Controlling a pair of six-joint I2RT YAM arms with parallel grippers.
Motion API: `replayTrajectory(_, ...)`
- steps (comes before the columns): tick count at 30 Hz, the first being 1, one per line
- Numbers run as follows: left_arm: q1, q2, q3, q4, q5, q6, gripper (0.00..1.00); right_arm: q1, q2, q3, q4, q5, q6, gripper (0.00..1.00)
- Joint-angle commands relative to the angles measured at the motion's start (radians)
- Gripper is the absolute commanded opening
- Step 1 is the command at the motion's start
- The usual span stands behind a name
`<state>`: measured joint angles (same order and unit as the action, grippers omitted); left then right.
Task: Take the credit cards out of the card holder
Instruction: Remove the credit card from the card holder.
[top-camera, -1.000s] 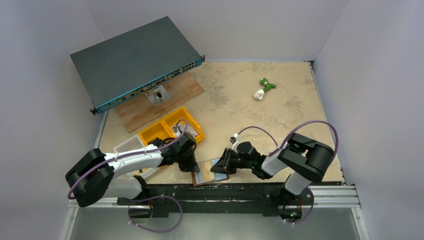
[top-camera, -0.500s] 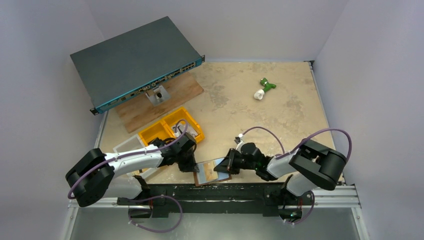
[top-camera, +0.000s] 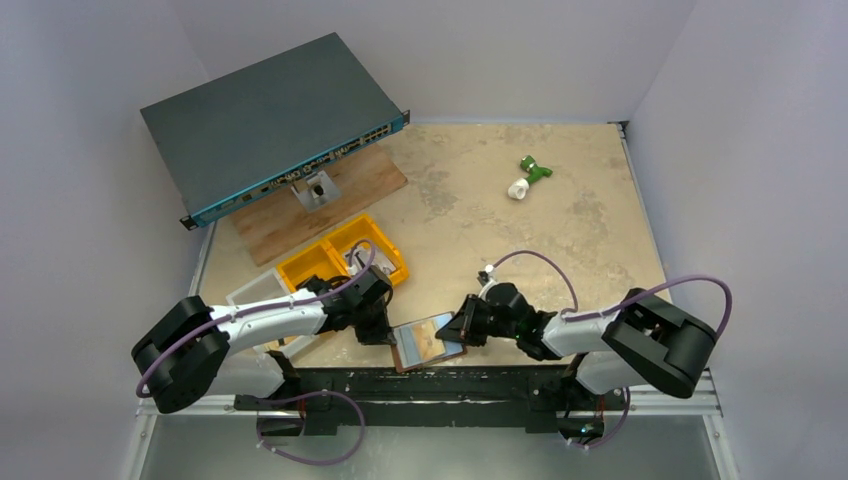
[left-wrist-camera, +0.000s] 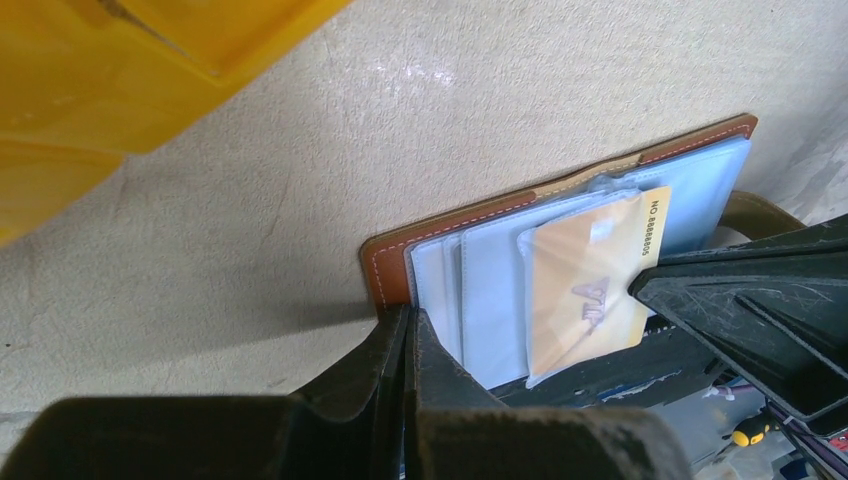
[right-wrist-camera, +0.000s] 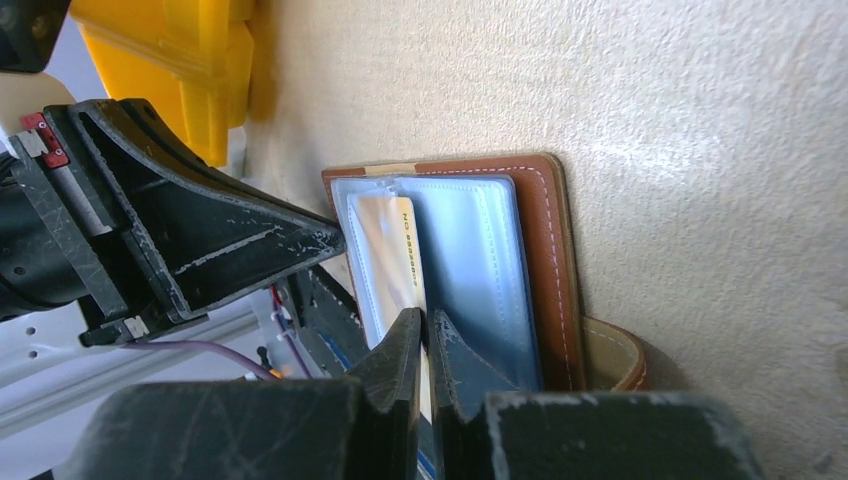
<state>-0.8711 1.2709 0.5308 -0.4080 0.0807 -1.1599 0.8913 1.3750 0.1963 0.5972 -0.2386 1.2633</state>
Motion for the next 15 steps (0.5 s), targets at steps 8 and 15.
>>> replayTrajectory(8, 0.000, 0.025, -0.025, -0.108, -0.059, 0.034, 0.00, -0.022, -0.035, -0.004, -0.067, 0.038, -0.054, 0.14)
replayTrajectory(15, 0.000, 0.034, -0.017, -0.101, -0.056, 0.036, 0.00, -0.022, 0.051, 0.003, 0.065, -0.038, -0.048, 0.16)
